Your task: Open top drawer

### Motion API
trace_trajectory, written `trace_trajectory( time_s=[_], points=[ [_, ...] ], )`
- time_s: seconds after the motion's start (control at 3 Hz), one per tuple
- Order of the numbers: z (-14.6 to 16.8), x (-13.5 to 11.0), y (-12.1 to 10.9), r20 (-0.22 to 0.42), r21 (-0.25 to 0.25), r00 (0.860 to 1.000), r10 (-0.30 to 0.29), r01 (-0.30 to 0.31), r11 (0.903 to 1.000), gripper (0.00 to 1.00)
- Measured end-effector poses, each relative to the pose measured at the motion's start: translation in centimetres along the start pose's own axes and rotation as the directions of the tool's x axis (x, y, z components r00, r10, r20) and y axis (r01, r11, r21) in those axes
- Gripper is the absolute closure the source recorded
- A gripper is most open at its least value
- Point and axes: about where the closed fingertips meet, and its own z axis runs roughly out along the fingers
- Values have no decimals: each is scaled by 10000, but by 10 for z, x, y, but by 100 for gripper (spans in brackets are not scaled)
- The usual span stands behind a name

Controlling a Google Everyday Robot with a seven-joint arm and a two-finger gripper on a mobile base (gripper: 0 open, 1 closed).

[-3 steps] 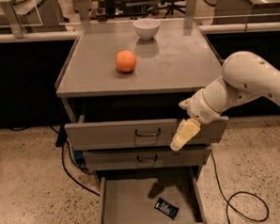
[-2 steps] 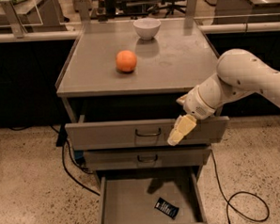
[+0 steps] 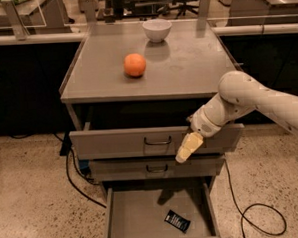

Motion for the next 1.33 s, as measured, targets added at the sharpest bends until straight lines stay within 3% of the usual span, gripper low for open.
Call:
trace_trajectory(
  time_s=[0.33, 0.67, 1.33],
  points=[
    [-3, -2, 0, 0, 0, 10000, 0, 0, 10000, 0],
    [-4, -2, 15, 10, -271, 10000, -69, 69, 9996, 0],
    [-6, 11, 77, -320, -1171, 9985, 437, -471, 9920, 0]
  ],
)
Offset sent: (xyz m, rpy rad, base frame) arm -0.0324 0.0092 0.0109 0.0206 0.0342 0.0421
